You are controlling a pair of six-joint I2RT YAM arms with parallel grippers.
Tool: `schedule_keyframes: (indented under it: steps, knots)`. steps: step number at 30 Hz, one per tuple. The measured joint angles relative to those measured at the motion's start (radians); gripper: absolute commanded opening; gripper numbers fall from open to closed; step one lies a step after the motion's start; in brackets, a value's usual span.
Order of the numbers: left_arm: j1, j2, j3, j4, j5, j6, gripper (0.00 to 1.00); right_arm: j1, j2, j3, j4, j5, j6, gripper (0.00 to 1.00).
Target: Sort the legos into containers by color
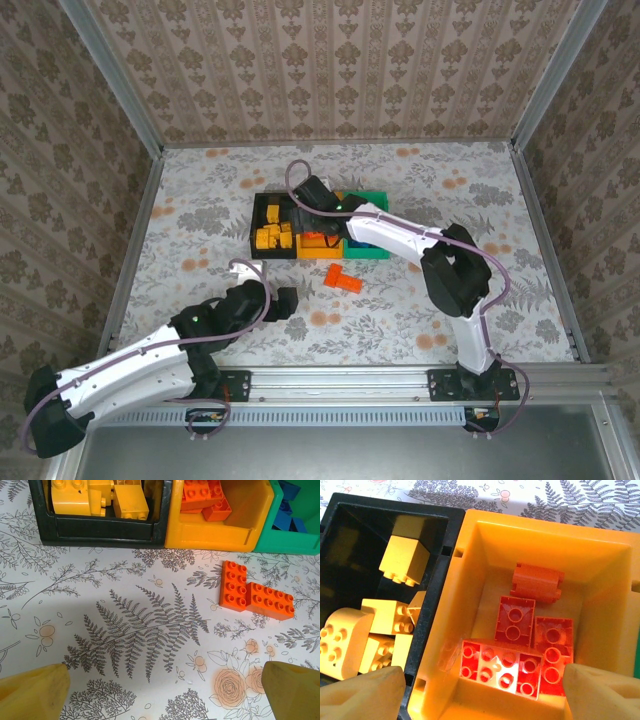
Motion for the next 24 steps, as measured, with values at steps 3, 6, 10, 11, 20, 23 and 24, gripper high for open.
schedule_keyframes:
  steps: [3, 6, 10, 11, 20, 23, 24]
  knots:
    - [0.001, 0.030, 0.000, 0.008, 0.002, 0.008, 1.00, 0.000, -0.064, -0.059, 0.020, 0.000, 0.001, 0.85]
    - [0.005, 0.121, 0.021, 0.031, 0.018, 0.034, 1.00, 0.000, -0.205, -0.193, 0.052, 0.002, 0.006, 0.85]
    - [0.006, 0.316, 0.093, 0.091, 0.051, 0.086, 0.99, 0.000, -0.429, -0.388, 0.093, 0.013, 0.028, 0.85]
    - [0.006, 0.376, 0.123, 0.111, 0.061, 0.105, 0.99, 0.000, -0.481, -0.433, 0.100, 0.018, 0.034, 0.85]
    - [0.040, 0.827, 0.341, 0.277, 0.166, 0.222, 0.82, -0.011, -0.806, -0.739, 0.105, 0.039, 0.089, 0.85]
    - [0.046, 0.913, 0.380, 0.295, 0.184, 0.243, 0.77, -0.024, -0.881, -0.777, 0.094, 0.048, 0.105, 0.85]
    - [0.047, 0.936, 0.393, 0.297, 0.186, 0.246, 0.76, -0.028, -0.901, -0.785, 0.094, 0.050, 0.108, 0.85]
